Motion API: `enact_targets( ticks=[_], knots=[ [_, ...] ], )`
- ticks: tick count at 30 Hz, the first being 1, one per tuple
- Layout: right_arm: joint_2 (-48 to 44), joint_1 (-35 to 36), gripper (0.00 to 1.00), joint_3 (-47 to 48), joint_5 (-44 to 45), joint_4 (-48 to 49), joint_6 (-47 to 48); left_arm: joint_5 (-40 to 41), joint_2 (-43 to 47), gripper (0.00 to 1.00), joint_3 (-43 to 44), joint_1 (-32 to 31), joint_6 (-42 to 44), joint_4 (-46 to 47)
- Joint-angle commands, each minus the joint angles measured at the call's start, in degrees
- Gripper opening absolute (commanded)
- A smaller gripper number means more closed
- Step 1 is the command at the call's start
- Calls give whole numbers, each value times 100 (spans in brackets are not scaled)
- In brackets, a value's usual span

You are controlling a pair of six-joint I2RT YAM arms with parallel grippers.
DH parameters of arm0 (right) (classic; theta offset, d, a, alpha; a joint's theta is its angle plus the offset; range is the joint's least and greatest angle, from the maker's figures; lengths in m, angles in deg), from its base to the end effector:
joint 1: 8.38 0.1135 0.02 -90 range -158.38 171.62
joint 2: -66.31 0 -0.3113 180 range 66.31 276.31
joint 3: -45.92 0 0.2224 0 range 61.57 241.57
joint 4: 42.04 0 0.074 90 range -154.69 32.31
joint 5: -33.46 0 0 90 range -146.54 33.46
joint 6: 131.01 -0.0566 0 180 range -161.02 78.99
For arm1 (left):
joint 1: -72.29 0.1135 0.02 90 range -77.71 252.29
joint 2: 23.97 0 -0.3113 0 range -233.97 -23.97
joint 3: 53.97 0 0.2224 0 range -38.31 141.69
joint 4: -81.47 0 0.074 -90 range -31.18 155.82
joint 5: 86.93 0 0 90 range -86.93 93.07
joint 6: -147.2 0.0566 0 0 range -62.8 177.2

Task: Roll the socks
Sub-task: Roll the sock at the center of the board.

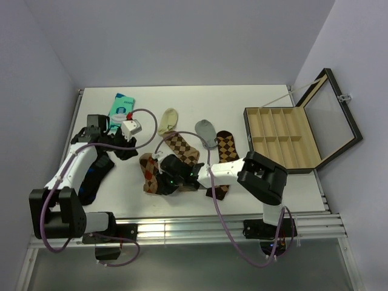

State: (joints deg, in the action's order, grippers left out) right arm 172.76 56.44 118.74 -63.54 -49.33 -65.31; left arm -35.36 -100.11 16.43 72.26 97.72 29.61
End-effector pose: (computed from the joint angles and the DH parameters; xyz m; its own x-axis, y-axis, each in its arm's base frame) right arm 0.1604 0.3574 0.2036 -0.6397 -0.4008 -0.6558 -0.7397 0.5529 0.3837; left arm 0.2301 -0.0353 0.2936 -0.4252 0.5092 -0.7483 0.8021 0.5951 -0.0508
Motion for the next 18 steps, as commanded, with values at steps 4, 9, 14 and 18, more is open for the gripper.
enact_targets(
  ticks=[4,9,14,18],
  knots=[
    [375,-732,0,1006,-1483,-1783,-497,196,765,48,-753,-102,835,280],
    [955,-1138,0,1988,-2023,-2715,-409,933,1732,53,-1948,-968,932,1219],
    [1298,-1252,0,2413,-2541,-3130,-479,1365,2437,57,-2740,-1929,853,1915],
    [1422,-1375,0,2431,-3015,-2972,-717,1698,2463,61,-3030,-2412,905,2310]
  ],
)
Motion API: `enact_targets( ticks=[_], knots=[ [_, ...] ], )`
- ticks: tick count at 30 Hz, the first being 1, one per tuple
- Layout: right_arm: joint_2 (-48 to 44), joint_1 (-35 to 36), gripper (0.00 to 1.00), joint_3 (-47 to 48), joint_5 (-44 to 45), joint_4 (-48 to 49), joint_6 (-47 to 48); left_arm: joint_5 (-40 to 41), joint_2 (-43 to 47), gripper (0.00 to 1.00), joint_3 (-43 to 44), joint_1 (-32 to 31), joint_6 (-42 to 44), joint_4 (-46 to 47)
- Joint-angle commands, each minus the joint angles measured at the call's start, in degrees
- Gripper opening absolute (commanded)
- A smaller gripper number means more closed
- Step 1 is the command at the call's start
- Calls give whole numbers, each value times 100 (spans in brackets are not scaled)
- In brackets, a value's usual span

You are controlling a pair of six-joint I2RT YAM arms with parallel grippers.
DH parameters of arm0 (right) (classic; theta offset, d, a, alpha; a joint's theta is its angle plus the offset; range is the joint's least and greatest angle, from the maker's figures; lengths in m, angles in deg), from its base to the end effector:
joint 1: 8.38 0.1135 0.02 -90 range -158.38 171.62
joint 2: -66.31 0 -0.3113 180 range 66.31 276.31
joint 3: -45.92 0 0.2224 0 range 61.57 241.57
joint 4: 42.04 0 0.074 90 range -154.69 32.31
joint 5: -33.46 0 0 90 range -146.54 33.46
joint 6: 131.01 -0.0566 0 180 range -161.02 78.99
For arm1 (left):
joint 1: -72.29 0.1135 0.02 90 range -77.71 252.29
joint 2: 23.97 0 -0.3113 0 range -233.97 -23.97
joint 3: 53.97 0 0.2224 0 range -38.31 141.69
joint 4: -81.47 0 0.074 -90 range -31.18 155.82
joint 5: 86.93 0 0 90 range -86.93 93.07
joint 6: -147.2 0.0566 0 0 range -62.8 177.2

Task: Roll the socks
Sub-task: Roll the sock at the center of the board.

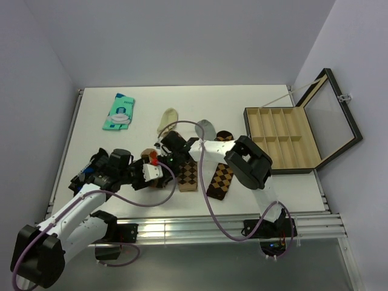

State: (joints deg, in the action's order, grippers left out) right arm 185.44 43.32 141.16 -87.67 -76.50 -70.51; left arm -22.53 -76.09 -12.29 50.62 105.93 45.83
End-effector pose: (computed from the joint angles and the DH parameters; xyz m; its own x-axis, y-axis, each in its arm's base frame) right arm 0.2492 0.3628 0.1911 -0.8728 -0.4250 -0.2400 -0.4712 0.6054 0.6414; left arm 0.1158 -0.0723 0.2288 0.0181 0.7222 -0.6915 0.9065 0.2799 0.3161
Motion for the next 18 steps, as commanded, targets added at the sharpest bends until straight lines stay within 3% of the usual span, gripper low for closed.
enact_targets(
  ticks=[1,9,18],
  knots=[
    [172,-107,0,197,-674,-220,-284,451,61,64,-263,-319,110,828],
    [453,-213,0,461,-929,-404,-513,434,202,65,-581,-865,374,795],
    [567,-336,0,373,-973,-273,-645,460,88,64,-783,-1067,453,715]
  ],
)
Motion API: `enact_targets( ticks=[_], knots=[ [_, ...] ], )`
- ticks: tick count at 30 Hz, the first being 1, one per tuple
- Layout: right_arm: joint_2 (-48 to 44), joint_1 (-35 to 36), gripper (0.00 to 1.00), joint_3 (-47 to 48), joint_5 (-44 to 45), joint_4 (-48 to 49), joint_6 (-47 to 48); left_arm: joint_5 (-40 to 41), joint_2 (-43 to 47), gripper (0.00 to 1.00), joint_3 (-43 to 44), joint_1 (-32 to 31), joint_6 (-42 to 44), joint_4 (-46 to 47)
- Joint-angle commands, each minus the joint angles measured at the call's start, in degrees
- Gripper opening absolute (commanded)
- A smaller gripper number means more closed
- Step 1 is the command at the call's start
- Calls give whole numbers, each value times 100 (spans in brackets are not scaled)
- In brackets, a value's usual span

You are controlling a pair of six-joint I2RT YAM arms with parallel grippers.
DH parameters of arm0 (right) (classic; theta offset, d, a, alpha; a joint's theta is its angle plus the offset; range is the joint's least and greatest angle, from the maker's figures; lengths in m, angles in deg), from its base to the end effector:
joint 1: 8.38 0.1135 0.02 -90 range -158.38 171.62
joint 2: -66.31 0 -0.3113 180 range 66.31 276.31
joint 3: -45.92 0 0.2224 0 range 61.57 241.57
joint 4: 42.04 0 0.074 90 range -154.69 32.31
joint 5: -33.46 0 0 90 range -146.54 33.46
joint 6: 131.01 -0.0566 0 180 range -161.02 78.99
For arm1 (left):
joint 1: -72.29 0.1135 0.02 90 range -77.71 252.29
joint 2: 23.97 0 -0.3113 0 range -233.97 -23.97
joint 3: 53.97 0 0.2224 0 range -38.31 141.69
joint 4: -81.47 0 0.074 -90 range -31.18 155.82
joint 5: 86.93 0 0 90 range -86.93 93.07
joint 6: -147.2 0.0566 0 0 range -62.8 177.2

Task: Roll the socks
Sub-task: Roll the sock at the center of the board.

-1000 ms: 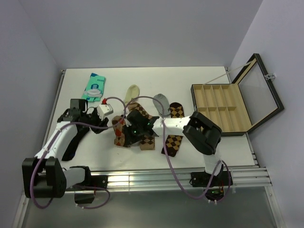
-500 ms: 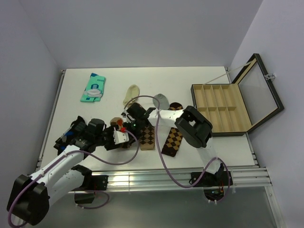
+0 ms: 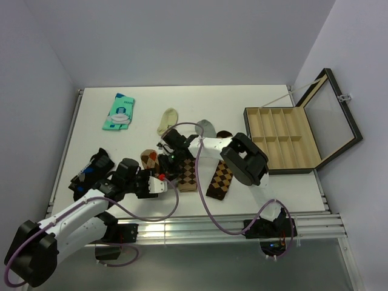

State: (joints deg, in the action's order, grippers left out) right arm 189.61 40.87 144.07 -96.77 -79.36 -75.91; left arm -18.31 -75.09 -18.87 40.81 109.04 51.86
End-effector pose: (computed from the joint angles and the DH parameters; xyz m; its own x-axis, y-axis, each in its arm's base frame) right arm 0.2637 0.3620 0.1752 -0.9171 -0.3952 -0.0514 -0.3030 0.6076 0.7342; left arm 0.0975 -0.0839 0.2039 0.1766 0.7504 -0.6370 0.9141 0.1149 0.3888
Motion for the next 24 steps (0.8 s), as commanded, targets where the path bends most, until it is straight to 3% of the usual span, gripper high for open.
enact_targets(
  ticks=[1,16,19,20,21,24],
  knots=[
    [141,-100,0,47,-90,49,-123,47,-48,64,-168,-95,134,156],
    [-17,-188,0,-331,-345,418,-308,328,-698,58,-327,-437,37,868],
    [-61,-197,0,-374,-354,488,-369,363,-865,47,-266,-534,11,851],
    [-78,-197,0,-401,-354,558,-404,346,-1005,32,-222,-560,-15,798],
    [-140,-206,2,-419,-337,576,-430,328,-1093,27,-108,-569,-33,702],
    [-367,-206,17,-524,-66,647,-440,319,-1331,9,85,-569,-85,508]
  ],
)
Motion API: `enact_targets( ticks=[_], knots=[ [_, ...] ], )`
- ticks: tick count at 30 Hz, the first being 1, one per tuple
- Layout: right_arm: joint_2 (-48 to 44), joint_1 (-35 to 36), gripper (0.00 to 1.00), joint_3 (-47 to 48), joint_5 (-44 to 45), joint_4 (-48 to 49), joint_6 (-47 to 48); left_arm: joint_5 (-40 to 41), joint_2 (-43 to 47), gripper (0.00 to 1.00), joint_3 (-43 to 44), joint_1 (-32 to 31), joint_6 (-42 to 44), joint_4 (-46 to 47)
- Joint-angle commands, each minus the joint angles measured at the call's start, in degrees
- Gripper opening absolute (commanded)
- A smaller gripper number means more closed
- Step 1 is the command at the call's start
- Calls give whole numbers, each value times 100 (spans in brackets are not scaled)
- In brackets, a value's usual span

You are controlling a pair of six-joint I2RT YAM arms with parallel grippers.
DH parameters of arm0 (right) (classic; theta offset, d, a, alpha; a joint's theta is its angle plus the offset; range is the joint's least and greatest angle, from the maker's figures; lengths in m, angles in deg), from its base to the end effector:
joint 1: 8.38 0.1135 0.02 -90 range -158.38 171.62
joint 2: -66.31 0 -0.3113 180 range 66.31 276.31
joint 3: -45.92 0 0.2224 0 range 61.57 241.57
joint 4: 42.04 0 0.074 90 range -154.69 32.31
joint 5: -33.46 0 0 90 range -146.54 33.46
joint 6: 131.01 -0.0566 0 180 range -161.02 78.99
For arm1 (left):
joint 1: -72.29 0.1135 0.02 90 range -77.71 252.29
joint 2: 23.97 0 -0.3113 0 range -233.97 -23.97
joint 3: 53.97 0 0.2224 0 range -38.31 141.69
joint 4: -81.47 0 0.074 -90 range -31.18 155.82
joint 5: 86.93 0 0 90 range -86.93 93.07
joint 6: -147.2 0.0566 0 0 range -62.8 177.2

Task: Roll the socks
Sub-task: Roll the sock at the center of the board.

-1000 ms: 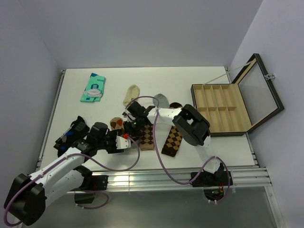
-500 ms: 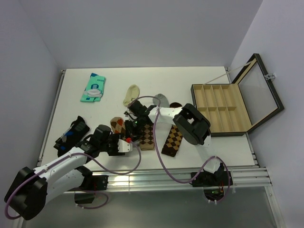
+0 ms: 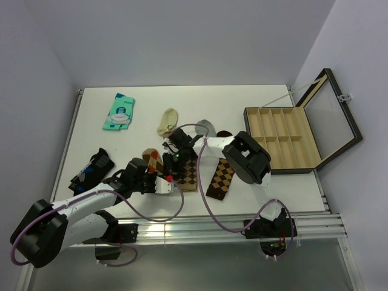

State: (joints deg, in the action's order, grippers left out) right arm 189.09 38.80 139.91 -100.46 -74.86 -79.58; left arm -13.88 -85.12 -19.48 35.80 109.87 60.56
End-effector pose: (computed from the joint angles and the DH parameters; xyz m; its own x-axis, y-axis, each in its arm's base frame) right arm 0.2689 0.3480 0.1672 -0.9367 -0.3501 0.0087 -0.2155 0.5960 0.7735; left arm 0.1148 -0.1054 0.1918 0.2182 0.7847 -0.5802 0.9127 0.0464 0.4060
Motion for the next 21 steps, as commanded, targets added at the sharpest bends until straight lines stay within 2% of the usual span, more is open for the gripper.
enact_targets(
  ticks=[1,2,5,8,12,16,21],
  knots=[
    [-403,2,29,-205,436,222,-63,-124,-371,5,199,-69,-221,-493],
    [-517,11,34,-293,768,318,-107,-211,-424,0,252,-69,-274,-581],
    [-1079,-16,50,-732,1350,485,-168,-326,-495,0,533,-51,-371,-1011],
    [-1765,-121,59,-1434,1842,1187,-449,-704,-600,0,806,28,-318,-1477],
    [-2739,-253,61,-2156,2833,1506,-582,-1213,-916,0,1288,124,-152,-2153],
    [-3426,-314,61,-2980,3511,1699,-748,-1740,-1329,0,1737,466,-3,-2716],
    [-4199,-323,61,-3912,4066,2498,-626,-2145,-2102,0,2449,915,384,-3812]
  ],
)
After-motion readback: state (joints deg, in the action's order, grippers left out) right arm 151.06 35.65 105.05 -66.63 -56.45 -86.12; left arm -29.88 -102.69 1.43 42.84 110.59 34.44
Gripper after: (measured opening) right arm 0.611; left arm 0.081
